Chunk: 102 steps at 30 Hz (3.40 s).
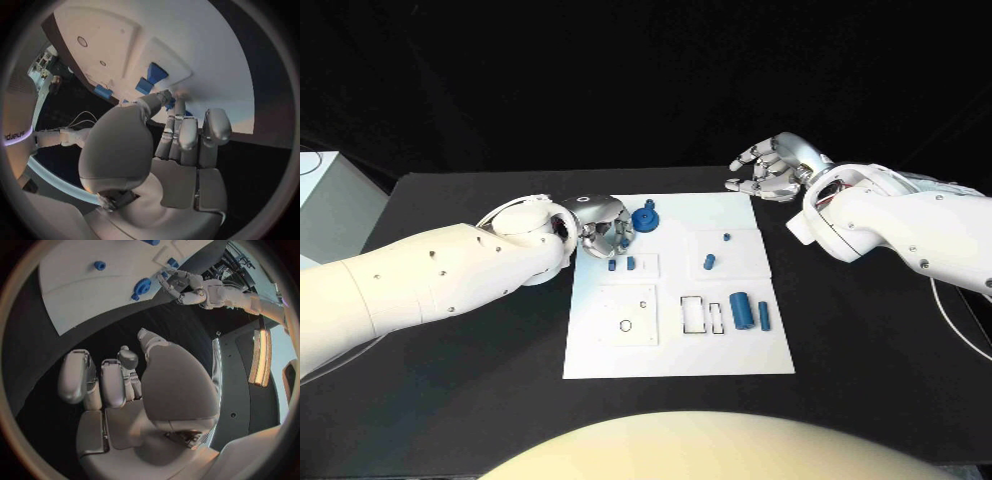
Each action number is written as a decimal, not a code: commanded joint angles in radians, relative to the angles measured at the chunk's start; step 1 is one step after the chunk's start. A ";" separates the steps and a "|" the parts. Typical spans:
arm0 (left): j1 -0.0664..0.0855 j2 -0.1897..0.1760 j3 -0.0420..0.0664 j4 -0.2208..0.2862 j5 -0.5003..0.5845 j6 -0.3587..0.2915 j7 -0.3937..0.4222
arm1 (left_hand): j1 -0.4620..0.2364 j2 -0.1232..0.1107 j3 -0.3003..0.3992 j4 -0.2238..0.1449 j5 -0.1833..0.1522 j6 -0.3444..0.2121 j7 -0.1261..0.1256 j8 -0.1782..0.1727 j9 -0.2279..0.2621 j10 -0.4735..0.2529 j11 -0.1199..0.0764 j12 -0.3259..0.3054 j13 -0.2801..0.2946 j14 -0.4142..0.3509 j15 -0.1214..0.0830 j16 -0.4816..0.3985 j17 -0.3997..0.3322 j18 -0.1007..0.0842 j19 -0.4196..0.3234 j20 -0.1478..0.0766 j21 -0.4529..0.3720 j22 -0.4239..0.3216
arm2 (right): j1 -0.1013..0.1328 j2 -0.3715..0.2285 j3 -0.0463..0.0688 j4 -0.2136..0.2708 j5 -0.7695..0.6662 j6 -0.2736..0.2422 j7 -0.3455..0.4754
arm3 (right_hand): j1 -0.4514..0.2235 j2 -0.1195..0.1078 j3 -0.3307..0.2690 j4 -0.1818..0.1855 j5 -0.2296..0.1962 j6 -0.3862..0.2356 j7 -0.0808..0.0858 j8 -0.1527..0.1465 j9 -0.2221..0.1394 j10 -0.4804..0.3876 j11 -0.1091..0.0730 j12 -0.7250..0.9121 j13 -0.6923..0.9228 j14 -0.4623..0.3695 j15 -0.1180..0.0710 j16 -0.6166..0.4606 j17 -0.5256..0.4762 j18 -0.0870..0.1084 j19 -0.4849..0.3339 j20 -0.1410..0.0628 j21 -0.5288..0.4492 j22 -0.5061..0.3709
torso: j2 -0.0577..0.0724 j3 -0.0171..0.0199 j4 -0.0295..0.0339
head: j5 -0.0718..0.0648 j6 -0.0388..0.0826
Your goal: Assemble the parts on the task board
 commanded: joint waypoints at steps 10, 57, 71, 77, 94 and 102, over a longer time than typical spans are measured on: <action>-0.001 -0.003 0.002 0.008 0.005 -0.010 -0.011 | -0.022 -0.026 -0.014 0.026 0.007 -0.045 -0.003 -0.003 -0.013 -0.109 0.015 0.075 0.035 -0.016 0.014 0.003 -0.021 0.005 -0.021 0.013 -0.025 -0.017 | -0.001 -0.001 0.000 0.000 -0.008 0.009 0.010 | -0.012 0.002 0.004 -0.003 0.003 -0.009 0.000 0.003 0.002 -0.005 -0.002 -0.003 -0.001 0.015 -0.001 -0.007 -0.001 0.020 -0.002 -0.003 -0.002 0.017 | 0.000 0.0004 -0.0004 | 0.001 0.000; 0.007 -0.273 0.113 0.150 0.965 0.140 0.268 | 0.081 0.037 0.006 0.102 0.013 -0.076 0.045 0.077 -0.081 -0.132 0.053 0.047 -0.186 -0.310 0.042 -0.254 -0.572 0.086 -0.283 0.039 -0.406 -0.342 | -0.037 -0.007 -0.005 0.036 -0.512 0.117 0.025 | 0.087 -0.075 0.186 -0.038 -0.049 0.044 -0.008 0.007 0.003 -0.136 0.010 -0.794 -0.758 0.010 0.008 -0.098 -0.055 0.028 -0.002 -0.002 -0.083 -0.018 | 0.000 -0.0017 -0.0013 | -0.037 0.024; 0.006 -0.301 0.113 0.144 1.122 0.160 0.322 | 0.065 0.019 -0.007 0.092 0.011 -0.078 0.043 0.080 -0.085 -0.119 0.052 0.029 -0.201 -0.313 0.042 -0.261 -0.577 0.085 -0.282 0.038 -0.413 -0.346 | -0.072 -0.007 -0.010 0.032 -0.750 0.209 -0.072 | 0.053 -0.086 0.130 -0.043 -0.064 0.057 -0.007 -0.006 0.000 -0.144 0.016 -0.856 -0.848 0.037 0.015 -0.054 -0.029 0.002 0.047 -0.001 0.069 0.075 | 0.001 0.0020 0.0000 | -0.044 0.032; 0.006 -0.304 0.113 0.141 1.121 0.140 0.313 | 0.053 0.007 -0.018 0.087 0.010 -0.097 0.053 0.071 -0.091 -0.115 0.058 0.017 -0.209 -0.311 0.045 -0.265 -0.580 0.082 -0.273 0.041 -0.410 -0.343 | -0.079 -0.005 -0.011 0.042 -0.794 0.220 -0.094 | 0.060 -0.080 0.119 -0.045 -0.060 0.070 -0.008 -0.006 0.000 -0.143 0.018 -0.862 -0.863 0.040 0.017 -0.051 -0.034 -0.001 0.052 0.000 0.086 0.086 | 0.002 0.0021 -0.0027 | -0.044 0.033; 0.006 -0.305 0.113 0.140 1.117 0.140 0.306 | 0.050 0.006 -0.021 0.087 0.010 -0.100 0.054 0.070 -0.092 -0.117 0.060 0.014 -0.211 -0.311 0.047 -0.267 -0.580 0.082 -0.271 0.042 -0.411 -0.344 | -0.091 0.021 -0.012 0.036 -0.848 0.222 -0.155 | 0.082 -0.055 0.182 -0.031 -0.040 0.140 -0.044 -0.004 -0.001 -0.098 -0.012 -0.890 -0.935 0.041 -0.006 -0.047 -0.055 -0.002 0.055 -0.020 0.096 0.099 | 0.001 0.0002 0.0002 | -0.049 0.025; 0.006 -0.305 0.113 0.142 1.112 0.142 0.301 | 0.049 0.007 -0.021 0.087 0.010 -0.102 0.055 0.070 -0.093 -0.117 0.060 0.012 -0.212 -0.311 0.047 -0.267 -0.581 0.082 -0.270 0.043 -0.411 -0.343 | -0.096 0.033 -0.012 0.024 -0.850 0.231 -0.159 | 0.086 -0.045 0.239 -0.044 -0.038 0.168 -0.046 0.003 0.006 -0.059 -0.014 -0.903 -0.962 0.041 -0.007 -0.042 -0.060 -0.004 0.058 -0.022 0.107 0.108 | 0.001 -0.0002 0.0007 | -0.049 0.021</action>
